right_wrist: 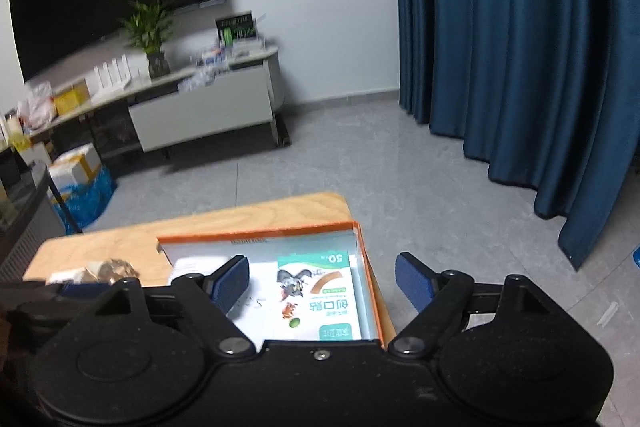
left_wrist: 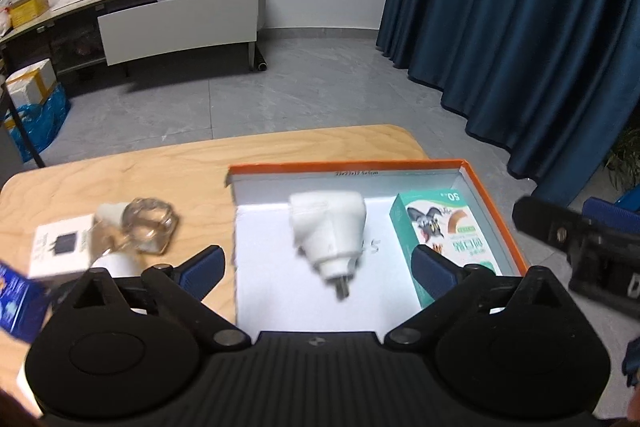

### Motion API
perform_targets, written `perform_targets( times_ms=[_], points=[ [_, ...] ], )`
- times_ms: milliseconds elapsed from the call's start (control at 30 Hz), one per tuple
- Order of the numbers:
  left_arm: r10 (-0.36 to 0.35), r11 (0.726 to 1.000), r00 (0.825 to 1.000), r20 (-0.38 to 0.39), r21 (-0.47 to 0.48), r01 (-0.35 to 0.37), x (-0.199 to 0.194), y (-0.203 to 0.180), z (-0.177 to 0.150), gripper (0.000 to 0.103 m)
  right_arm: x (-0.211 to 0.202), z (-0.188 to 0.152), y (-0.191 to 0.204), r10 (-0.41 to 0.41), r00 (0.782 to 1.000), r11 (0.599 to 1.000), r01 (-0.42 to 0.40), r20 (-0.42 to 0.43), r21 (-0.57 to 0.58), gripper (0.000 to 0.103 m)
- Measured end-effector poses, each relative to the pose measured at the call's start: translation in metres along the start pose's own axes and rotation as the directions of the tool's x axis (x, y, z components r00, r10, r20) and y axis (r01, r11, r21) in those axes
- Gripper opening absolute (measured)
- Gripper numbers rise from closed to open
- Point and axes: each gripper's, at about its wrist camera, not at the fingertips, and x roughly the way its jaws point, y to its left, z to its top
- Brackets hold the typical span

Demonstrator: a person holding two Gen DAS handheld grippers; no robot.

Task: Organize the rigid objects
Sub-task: 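Release the teal box with the right gripper while the left gripper releases the white device into the box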

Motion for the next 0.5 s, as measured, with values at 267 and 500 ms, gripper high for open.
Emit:
perform_targets(
  times_ms=[267,500],
  points=[
    [0.037,0.999,0.999,0.026,-0.022,-0.036,-0.033,0.019,-0.026,0.103,-0.020,-0.023,0.016,0.002,1.000,0.999,-0.001,0.030,-0.034,0.101],
    [0.055,0.996,0.998,0.000,-0.069,-0.055,-0.046,0.042,-0.048,0.103,-0.028,-0.044,0.036,0.023,1.000,0.998,-0.024,-0.018,-0.056,0.102]
  ],
)
